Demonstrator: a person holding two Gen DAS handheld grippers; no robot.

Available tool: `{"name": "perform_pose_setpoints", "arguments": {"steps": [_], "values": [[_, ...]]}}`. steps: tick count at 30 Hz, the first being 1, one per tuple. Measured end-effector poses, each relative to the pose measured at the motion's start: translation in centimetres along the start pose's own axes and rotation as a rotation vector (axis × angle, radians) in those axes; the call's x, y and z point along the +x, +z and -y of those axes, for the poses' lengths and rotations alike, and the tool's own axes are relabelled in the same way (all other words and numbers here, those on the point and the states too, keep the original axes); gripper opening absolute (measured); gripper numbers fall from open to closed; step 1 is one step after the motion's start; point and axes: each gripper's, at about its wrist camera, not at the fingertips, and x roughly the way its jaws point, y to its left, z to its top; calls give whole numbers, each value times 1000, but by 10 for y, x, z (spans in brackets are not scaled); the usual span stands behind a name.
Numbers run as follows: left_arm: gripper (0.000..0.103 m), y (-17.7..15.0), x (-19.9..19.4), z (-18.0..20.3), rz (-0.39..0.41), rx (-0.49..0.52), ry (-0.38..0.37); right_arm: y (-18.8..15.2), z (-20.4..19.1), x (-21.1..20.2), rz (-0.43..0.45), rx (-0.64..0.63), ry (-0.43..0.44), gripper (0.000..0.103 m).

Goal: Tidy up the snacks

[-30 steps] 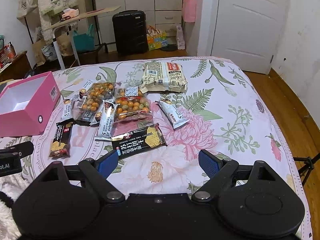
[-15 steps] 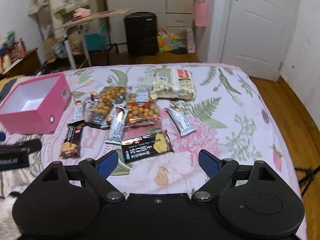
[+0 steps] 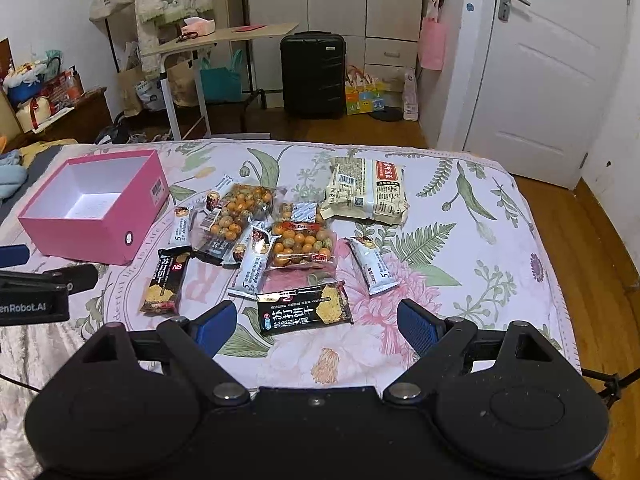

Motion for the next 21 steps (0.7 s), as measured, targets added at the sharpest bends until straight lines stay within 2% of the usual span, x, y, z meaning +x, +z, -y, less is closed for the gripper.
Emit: {"name": "perform_pose_setpoints", "arguments": {"steps": [8,15,21], "values": [[103,-2,-1,4,10,0,13,-5,0,8,-14,8,15,90],[103,-4,1,6,1,11,-2,-2,0,6,12,-16,34,90],[103,15,11,13,18,66,-29,18,-2,14,78,-134,68,90]]}}
